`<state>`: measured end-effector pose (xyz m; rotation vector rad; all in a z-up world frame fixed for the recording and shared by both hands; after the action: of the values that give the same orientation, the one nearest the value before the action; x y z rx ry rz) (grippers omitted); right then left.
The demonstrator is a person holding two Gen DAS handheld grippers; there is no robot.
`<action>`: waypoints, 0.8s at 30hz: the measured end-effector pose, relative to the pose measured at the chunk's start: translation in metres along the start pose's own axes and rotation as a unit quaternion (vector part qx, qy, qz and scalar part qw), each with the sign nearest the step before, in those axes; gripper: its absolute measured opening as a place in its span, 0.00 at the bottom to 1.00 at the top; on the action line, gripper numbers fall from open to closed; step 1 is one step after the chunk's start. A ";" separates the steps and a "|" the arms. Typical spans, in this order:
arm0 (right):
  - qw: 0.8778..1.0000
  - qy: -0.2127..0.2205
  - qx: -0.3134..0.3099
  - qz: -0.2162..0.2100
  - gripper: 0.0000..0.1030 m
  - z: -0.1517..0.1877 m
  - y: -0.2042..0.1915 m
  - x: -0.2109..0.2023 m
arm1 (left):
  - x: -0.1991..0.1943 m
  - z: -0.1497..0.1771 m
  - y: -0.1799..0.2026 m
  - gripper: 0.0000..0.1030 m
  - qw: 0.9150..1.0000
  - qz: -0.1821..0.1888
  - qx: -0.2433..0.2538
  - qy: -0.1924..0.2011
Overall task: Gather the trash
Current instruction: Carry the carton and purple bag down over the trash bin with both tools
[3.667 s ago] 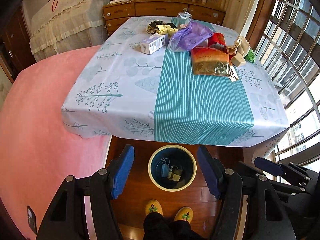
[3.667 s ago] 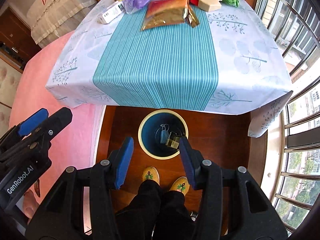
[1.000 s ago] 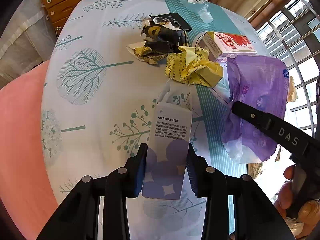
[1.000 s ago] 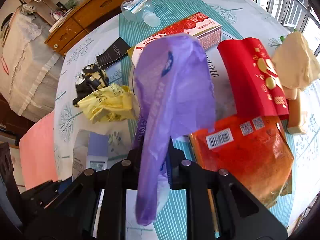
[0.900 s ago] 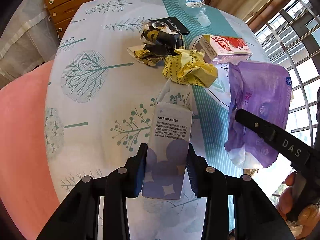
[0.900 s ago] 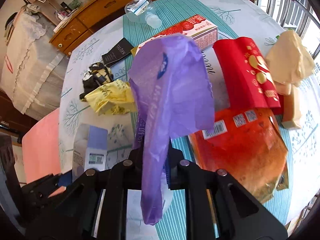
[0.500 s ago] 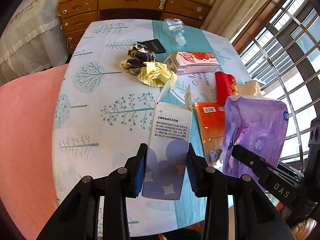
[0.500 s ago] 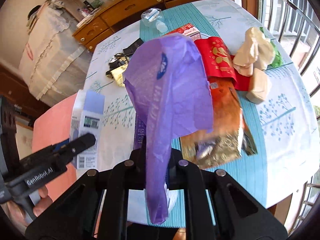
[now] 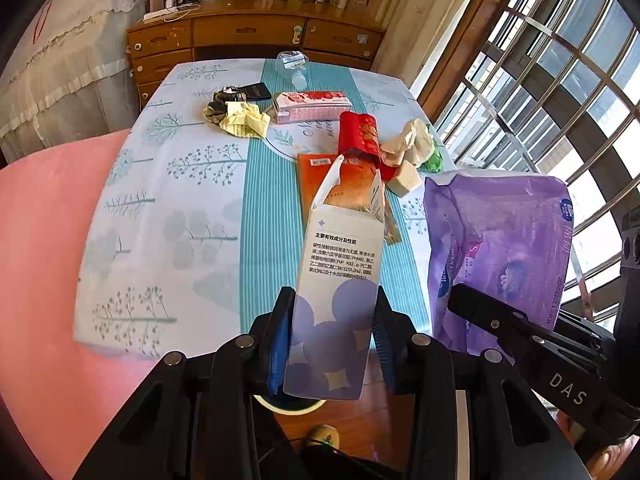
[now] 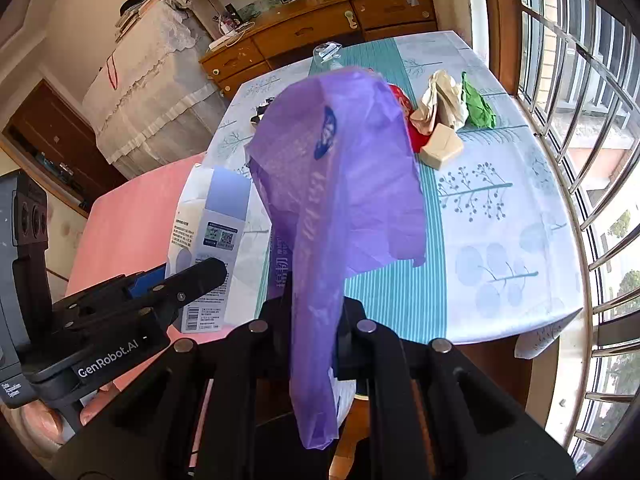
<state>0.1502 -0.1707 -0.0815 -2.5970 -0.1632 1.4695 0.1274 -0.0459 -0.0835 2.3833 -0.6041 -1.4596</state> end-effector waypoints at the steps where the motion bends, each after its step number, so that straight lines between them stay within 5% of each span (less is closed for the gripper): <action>1: 1.000 -0.002 0.001 -0.002 0.10 0.009 0.005 -0.006 | -0.001 0.010 0.005 0.36 1.000 0.000 -0.001 -0.004; 12: 0.998 -0.046 0.034 -0.015 0.10 0.098 0.036 -0.026 | -0.011 0.095 0.038 0.36 0.998 -0.013 0.029 -0.061; 24: 0.988 -0.130 0.088 0.003 0.10 0.191 0.039 0.039 | 0.035 0.176 0.005 0.36 0.990 -0.011 0.027 -0.141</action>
<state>0.0072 -0.1875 -0.2181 -2.2649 -0.0509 1.7346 -0.0163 -0.0704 -0.1874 2.2450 -0.6918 -1.8294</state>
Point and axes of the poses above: each gripper's, at about its wrist camera, not at the fingertips, and x roughly the way its jaws point, y to its right, z to its underside, the point moved 8 cm from there along x, roughly the way its jaws point, and after that the axes turned 12 degrees about z, right-handed, at the moved point
